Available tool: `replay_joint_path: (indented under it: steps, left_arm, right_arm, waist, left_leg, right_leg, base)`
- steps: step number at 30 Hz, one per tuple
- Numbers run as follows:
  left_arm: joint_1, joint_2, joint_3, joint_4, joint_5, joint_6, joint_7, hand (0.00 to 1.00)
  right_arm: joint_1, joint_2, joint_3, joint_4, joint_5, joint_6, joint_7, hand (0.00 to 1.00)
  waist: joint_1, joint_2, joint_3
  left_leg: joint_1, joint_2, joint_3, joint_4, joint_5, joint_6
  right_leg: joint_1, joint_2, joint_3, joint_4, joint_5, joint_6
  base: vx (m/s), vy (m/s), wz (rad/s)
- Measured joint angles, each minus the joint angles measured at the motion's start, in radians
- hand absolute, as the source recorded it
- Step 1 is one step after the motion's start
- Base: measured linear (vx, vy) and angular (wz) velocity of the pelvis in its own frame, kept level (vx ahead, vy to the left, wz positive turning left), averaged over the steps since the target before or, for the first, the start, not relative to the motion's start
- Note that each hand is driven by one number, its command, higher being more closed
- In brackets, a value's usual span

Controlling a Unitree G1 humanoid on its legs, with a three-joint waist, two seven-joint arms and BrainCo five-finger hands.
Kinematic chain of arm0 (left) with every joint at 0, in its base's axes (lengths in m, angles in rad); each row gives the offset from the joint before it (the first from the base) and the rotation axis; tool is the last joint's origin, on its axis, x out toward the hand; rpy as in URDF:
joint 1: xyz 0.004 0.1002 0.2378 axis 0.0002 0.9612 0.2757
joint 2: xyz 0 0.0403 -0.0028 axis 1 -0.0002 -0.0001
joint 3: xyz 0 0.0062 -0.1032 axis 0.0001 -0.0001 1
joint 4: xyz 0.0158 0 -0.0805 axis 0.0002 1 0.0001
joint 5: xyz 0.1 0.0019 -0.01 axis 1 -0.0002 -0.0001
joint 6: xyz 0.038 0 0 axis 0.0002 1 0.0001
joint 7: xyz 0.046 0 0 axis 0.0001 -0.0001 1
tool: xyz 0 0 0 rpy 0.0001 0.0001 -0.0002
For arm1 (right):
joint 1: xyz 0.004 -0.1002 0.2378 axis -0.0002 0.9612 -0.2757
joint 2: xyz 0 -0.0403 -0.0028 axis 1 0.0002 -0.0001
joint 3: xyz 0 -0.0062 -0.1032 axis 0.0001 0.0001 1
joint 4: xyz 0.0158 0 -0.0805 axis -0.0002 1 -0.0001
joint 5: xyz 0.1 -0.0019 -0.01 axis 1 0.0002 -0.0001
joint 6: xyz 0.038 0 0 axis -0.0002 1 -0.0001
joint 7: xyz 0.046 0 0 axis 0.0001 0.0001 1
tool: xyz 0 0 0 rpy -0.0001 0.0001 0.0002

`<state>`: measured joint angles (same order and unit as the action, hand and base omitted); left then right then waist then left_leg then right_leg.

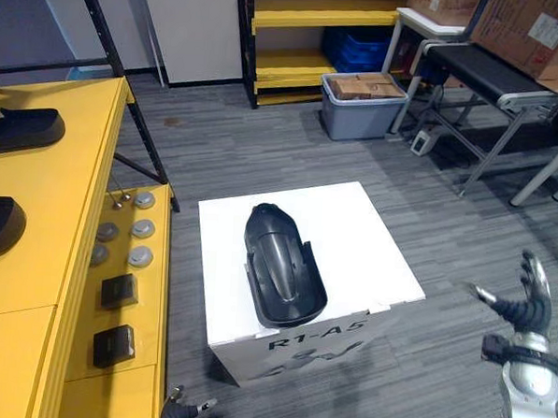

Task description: Walk over and take plastic housings, then place them on the shelf

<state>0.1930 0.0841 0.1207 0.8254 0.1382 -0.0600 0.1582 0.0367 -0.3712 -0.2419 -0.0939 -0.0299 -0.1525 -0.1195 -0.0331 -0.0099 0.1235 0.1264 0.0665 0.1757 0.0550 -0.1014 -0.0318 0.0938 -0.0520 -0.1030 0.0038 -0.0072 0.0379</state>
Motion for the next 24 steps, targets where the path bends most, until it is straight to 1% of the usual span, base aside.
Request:
replay_joint_path:
  steps: [1, 2, 4, 6, 9, 11, 13, 16, 18, 19, 20, 21, 23, 24]
  left_arm:
    - [-0.001, 0.002, -0.007, 0.000, 0.000, -0.004, -0.005, 0.00]
    - [-0.001, 0.004, -0.015, 0.000, 0.000, -0.006, -0.008, 0.00]
    - [-0.007, 0.006, -0.029, -0.002, -0.001, -0.009, -0.009, 0.00]
    - [-0.006, 0.006, -0.029, 0.000, 0.000, -0.008, -0.009, 0.00]
    - [0.009, 0.008, -0.029, 0.002, 0.001, -0.006, -0.007, 0.00]
    - [0.012, 0.009, -0.029, 0.003, 0.001, -0.005, -0.007, 0.00]
    - [0.012, 0.008, -0.030, 0.005, 0.002, -0.005, -0.004, 0.00]
    - [0.013, 0.008, -0.029, 0.005, 0.002, -0.004, 0.000, 0.00]
    - [0.013, 0.007, -0.030, 0.004, 0.003, -0.004, 0.011, 0.00]
    - [0.012, 0.007, -0.030, 0.003, 0.003, -0.003, 0.014, 0.00]
    - [0.012, 0.006, -0.030, 0.001, 0.003, -0.003, 0.015, 0.00]
    - [0.009, 0.006, -0.030, 0.001, 0.003, -0.003, 0.018, 0.00]
    - [0.007, 0.005, -0.030, -0.001, 0.003, -0.003, 0.031, 0.00]
    - [0.008, 0.005, -0.030, -0.001, 0.003, -0.003, 0.034, 0.00]
  right_arm:
    - [-0.030, 0.000, 0.071, -0.013, 0.012, -0.021, 0.011, 0.00]
    - [-0.050, 0.001, 0.124, -0.013, 0.012, -0.030, 0.020, 0.00]
    - [-0.091, 0.014, 0.225, -0.010, 0.005, -0.030, 0.034, 0.00]
    - [-0.113, 0.048, 0.277, 0.017, -0.023, -0.030, 0.042, 0.00]
    - [-0.135, 0.121, 0.325, 0.124, -0.102, -0.022, 0.038, 0.00]
    - [-0.139, 0.154, 0.335, 0.187, -0.146, -0.013, 0.037, 0.00]
    - [-0.140, 0.204, 0.341, 0.275, -0.238, 0.030, 0.013, 0.00]
    - [-0.141, 0.244, 0.336, 0.333, -0.330, 0.072, -0.025, 0.00]
    - [-0.148, 0.279, 0.314, 0.382, -0.396, 0.097, -0.066, 0.00]
    - [-0.153, 0.296, 0.296, 0.406, -0.417, 0.113, -0.088, 0.00]
    - [-0.158, 0.303, 0.287, 0.420, -0.429, 0.120, -0.101, 0.00]
    - [-0.162, 0.309, 0.272, 0.437, -0.430, 0.137, -0.121, 0.00]
    - [-0.167, 0.313, 0.267, 0.444, -0.433, 0.142, -0.149, 0.00]
    - [-0.173, 0.318, 0.261, 0.452, -0.435, 0.144, -0.155, 0.00]
  waist:
    - [0.003, -0.001, -0.001]
    - [0.006, -0.003, -0.004]
    - [0.035, -0.001, -0.007]
    - [0.052, -0.002, -0.007]
    - [0.063, -0.002, -0.007]
    - [0.067, -0.002, -0.006]
    - [0.077, -0.001, -0.005]
    - [0.077, 0.000, -0.004]
    - [0.079, 0.000, -0.004]
    - [0.080, 0.001, -0.001]
    - [0.082, 0.001, 0.002]
    - [0.089, 0.002, 0.009]
    - [0.100, 0.002, 0.011]
    - [0.100, 0.002, 0.011]
  left_leg:
    - [0.000, -0.001, -0.015, -0.003, 0.004, 0.002]
    - [0.000, -0.003, -0.022, -0.010, 0.009, 0.001]
    - [-0.005, -0.007, -0.036, -0.024, 0.022, 0.003]
    - [-0.005, -0.012, -0.050, -0.035, 0.032, 0.007]
    - [-0.002, -0.017, -0.078, -0.050, 0.043, 0.006]
    - [-0.004, -0.018, -0.088, -0.058, 0.048, 0.005]
    - [-0.006, -0.020, -0.097, -0.064, 0.051, 0.005]
    - [-0.009, -0.023, -0.110, -0.068, 0.052, 0.006]
    - [-0.015, -0.023, -0.115, -0.069, 0.053, 0.006]
    - [-0.021, -0.024, -0.118, -0.069, 0.053, 0.006]
    - [-0.021, -0.024, -0.119, -0.069, 0.053, 0.006]
    - [-0.022, -0.025, -0.119, -0.069, 0.053, 0.007]
    - [-0.024, -0.025, -0.122, -0.069, 0.053, 0.007]
    - [-0.025, -0.026, -0.124, -0.069, 0.054, 0.008]
  right_leg:
    - [0.006, 0.000, -0.013, -0.006, 0.003, -0.001]
    - [0.012, 0.000, -0.020, -0.017, 0.010, 0.000]
    - [0.013, 0.000, -0.028, -0.036, 0.025, -0.002]
    - [0.022, -0.001, -0.045, -0.048, 0.031, -0.002]
    - [0.031, -0.004, -0.071, -0.062, 0.034, -0.002]
    - [0.036, -0.003, -0.078, -0.067, 0.035, -0.002]
    - [0.040, -0.002, -0.089, -0.072, 0.035, -0.002]
    - [0.047, -0.003, -0.103, -0.085, 0.035, -0.001]
    - [0.044, -0.003, -0.107, -0.088, 0.035, -0.001]
    - [0.041, -0.003, -0.110, -0.088, 0.035, -0.001]
    - [0.041, -0.003, -0.111, -0.088, 0.035, -0.001]
    - [0.040, -0.003, -0.112, -0.088, 0.035, -0.001]
    - [0.039, -0.004, -0.114, -0.088, 0.034, -0.001]
    - [0.039, -0.004, -0.116, -0.088, 0.034, -0.001]
  base:
    - [-0.07, -0.025, 0.23]
    - [-0.07, -0.022, 0.22]
    - [-0.06, -0.010, 0.15]
    - [-0.05, -0.019, 0.26]
    - [-0.05, -0.012, 0.26]
    - [0.01, -0.011, 0.12]
    - [0.03, -0.008, 0.12]
    - [0.03, -0.005, 0.14]
    - [0.04, 0.006, 0.08]
    - [0.03, 0.004, 0.07]
    - [0.03, 0.008, 0.05]
    - [0.00, 0.000, 0.00]
    - [0.00, 0.005, 0.02]
    - [0.00, 0.009, 0.06]
